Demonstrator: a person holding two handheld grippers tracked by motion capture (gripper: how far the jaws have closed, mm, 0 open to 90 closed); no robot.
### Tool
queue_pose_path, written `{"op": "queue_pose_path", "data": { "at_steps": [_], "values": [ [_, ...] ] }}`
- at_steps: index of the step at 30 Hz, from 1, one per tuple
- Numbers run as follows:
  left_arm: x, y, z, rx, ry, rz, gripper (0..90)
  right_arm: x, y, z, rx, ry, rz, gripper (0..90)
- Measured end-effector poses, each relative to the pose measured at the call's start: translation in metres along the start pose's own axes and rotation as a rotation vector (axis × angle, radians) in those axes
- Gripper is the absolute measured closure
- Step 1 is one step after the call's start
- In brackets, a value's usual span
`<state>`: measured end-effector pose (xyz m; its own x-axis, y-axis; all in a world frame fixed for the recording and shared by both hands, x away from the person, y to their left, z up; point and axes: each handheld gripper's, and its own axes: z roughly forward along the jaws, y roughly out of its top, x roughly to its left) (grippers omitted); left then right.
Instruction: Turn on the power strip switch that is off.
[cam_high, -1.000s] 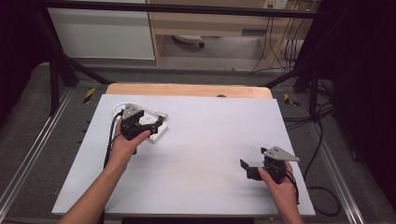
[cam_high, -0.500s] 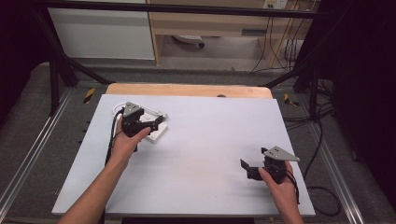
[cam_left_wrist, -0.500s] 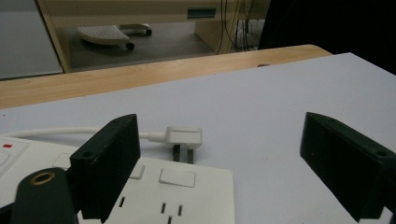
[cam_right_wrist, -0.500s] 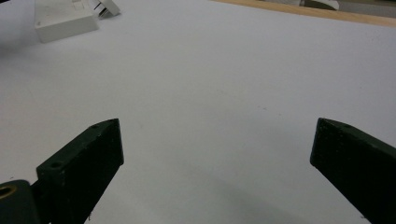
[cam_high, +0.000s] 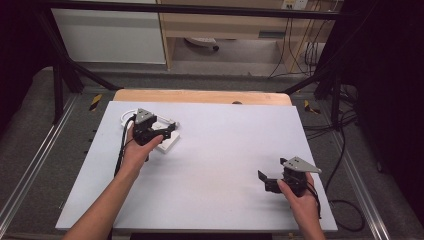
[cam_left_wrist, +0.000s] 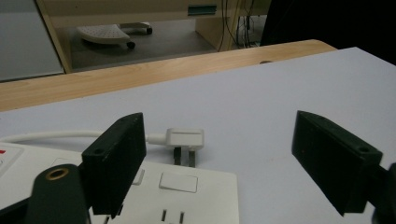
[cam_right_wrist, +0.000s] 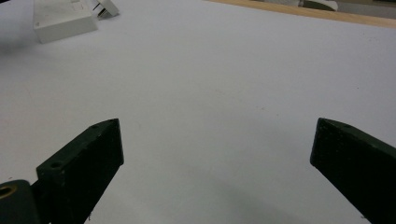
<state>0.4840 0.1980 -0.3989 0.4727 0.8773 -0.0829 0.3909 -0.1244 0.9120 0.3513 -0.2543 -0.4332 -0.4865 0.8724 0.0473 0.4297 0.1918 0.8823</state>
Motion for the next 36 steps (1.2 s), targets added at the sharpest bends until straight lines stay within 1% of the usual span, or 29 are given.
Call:
{"op": "queue_pose_path", "data": {
  "at_steps": [4, 10, 14, 18, 20, 24, 27, 29, 34, 36],
  "values": [
    [-0.001, 0.000, 0.002, 0.013, -0.004, 0.008, 22.2, 0.000, 0.000, 0.000, -0.001, -0.001, -0.002, 3.0],
    [-0.001, 0.000, 0.005, 0.024, -0.001, 0.014, 24.5, 0.000, 0.000, -0.001, -0.002, 0.000, 0.003, 3.0],
    [-0.002, 0.000, 0.007, 0.029, 0.001, 0.018, 28.1, -0.001, 0.000, -0.001, -0.004, -0.002, 0.002, 3.0],
    [-0.003, 0.000, 0.008, 0.034, 0.003, 0.023, 34.1, -0.001, 0.000, -0.001, -0.004, -0.002, -0.002, 3.1],
    [-0.003, -0.001, 0.009, 0.031, -0.001, 0.022, 37.9, -0.001, 0.000, -0.001, -0.004, -0.001, 0.005, 3.1],
    [-0.002, -0.001, 0.011, 0.037, 0.003, 0.024, 42.1, -0.001, 0.000, -0.001, -0.002, 0.000, 0.001, 3.1],
    [-0.002, -0.002, 0.011, 0.043, 0.002, 0.015, 45.8, -0.002, 0.000, -0.001, -0.003, -0.001, -0.001, 3.1],
    [-0.002, -0.002, 0.011, 0.045, 0.003, 0.015, 50.4, -0.002, 0.000, -0.002, -0.003, -0.001, 0.000, 3.1],
    [-0.001, -0.003, 0.012, 0.047, 0.007, 0.021, 57.5, -0.002, 0.000, -0.002, -0.004, -0.002, -0.001, 3.2],
    [0.000, -0.003, 0.013, 0.050, 0.006, 0.015, 59.8, -0.002, 0.000, -0.002, -0.004, -0.003, -0.003, 3.2]
  ]
}}
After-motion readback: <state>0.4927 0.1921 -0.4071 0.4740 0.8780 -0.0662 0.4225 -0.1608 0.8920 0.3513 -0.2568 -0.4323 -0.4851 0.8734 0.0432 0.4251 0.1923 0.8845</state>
